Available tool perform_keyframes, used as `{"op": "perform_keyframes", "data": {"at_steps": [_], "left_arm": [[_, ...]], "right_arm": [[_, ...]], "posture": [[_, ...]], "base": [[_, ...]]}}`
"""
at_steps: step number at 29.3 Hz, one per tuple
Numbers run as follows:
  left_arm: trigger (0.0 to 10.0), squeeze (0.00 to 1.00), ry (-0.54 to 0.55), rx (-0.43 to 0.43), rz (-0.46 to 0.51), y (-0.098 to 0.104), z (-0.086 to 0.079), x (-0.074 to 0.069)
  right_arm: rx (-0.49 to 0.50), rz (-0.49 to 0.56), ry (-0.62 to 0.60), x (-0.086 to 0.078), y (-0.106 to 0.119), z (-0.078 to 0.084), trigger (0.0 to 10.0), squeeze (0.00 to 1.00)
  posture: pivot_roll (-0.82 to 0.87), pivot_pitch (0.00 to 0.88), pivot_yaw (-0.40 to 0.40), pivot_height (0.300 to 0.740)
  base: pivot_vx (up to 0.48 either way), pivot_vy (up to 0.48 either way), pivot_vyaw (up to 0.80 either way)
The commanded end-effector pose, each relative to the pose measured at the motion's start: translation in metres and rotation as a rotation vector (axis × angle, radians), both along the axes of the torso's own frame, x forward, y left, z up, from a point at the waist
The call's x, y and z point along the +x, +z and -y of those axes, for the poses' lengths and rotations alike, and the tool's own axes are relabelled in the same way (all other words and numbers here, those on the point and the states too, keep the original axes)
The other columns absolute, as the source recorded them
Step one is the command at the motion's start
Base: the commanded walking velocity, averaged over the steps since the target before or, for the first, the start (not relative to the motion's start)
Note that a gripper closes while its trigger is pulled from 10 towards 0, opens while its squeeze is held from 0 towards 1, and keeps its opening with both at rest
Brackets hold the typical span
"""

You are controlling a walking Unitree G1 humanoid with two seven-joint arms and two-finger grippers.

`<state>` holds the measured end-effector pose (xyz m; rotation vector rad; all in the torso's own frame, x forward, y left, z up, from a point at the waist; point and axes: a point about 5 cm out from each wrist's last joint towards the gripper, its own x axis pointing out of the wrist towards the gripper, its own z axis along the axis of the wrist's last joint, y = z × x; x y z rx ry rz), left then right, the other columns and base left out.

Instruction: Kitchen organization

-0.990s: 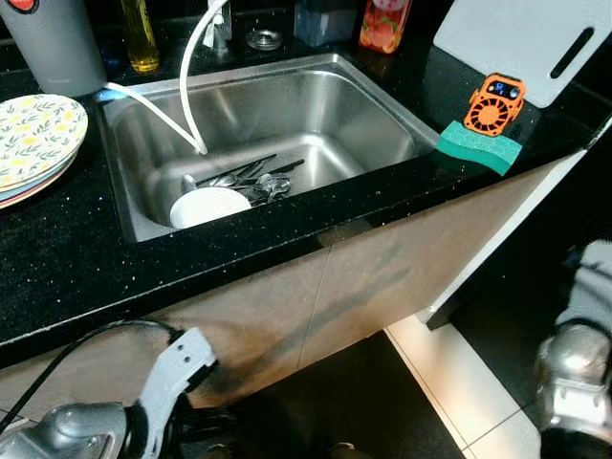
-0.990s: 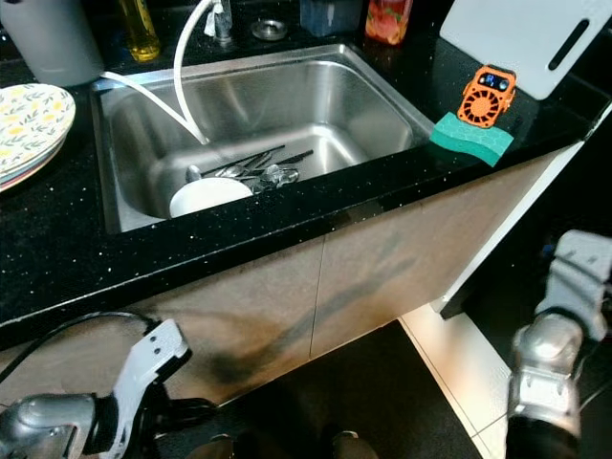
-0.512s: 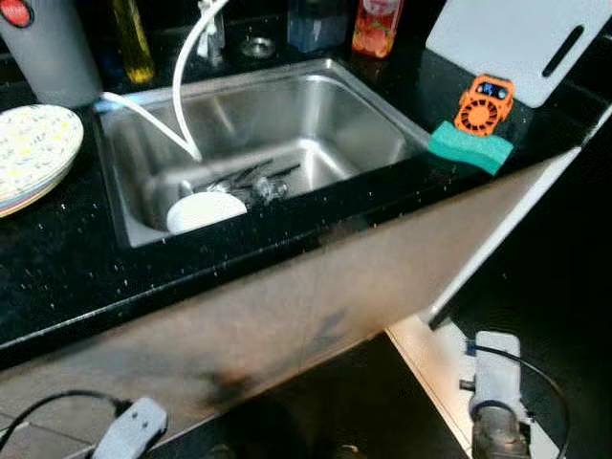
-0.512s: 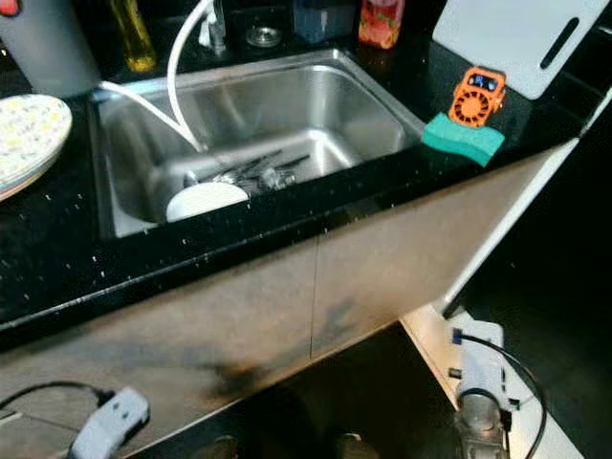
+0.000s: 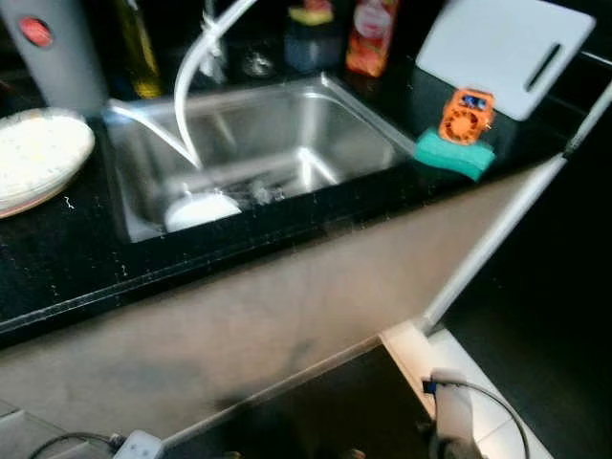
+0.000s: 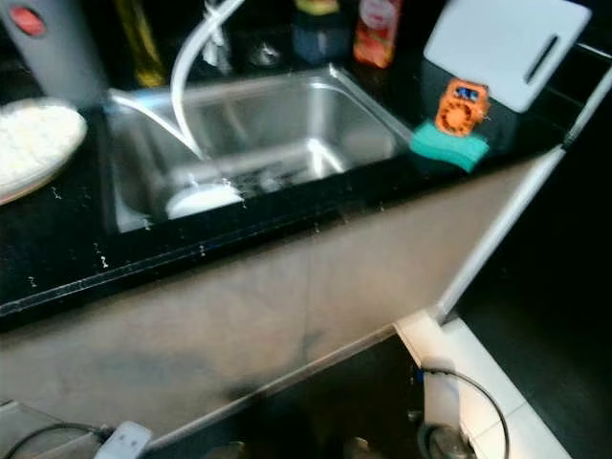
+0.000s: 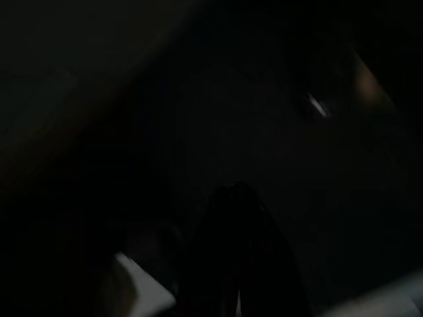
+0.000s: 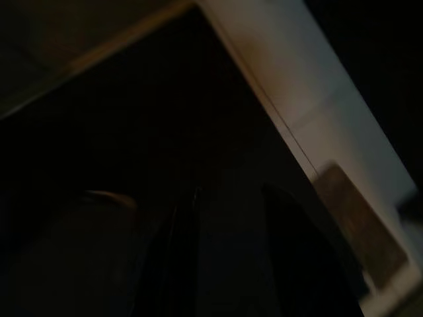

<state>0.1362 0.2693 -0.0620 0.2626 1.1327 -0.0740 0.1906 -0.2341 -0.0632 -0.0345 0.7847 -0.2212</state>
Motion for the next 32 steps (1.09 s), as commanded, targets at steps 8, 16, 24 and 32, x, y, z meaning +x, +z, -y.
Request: {"op": "perform_keyframes", "data": {"at_steps": [8,16,24,32], "left_arm": [[10.0,0.0,0.187,-0.106,0.195,0.003,0.0,0.024],[10.0,0.0,0.119,-0.113,0.22,-0.002,0.017,0.033],[10.0,0.0,0.076,-0.043,0.197,-0.009,0.014,0.024],[10.0,0.0,0.036,-0.016,0.165,-0.014,0.016,0.017]], "right_arm": [[0.019,0.023,0.014,0.005,0.0,-0.006,10.0,0.0],[0.006,-0.049,0.057,-0.006,-0.01,-0.011,10.0,0.0],[-0.028,-0.191,0.153,-0.032,-0.024,-0.012,10.0,0.0],[-0.047,-0.262,0.166,-0.047,-0.029,-0.005,10.0,0.0]], "posture": [[0.1,0.16,-0.042,0.74],[0.09,0.153,-0.042,0.74],[0.08,0.144,-0.049,0.74],[0.08,0.144,-0.049,0.74]], "base": [[0.0,0.0,0.0],[0.0,0.0,0.0],[0.0,0.0,0.0],[0.0,0.0,0.0]]}}
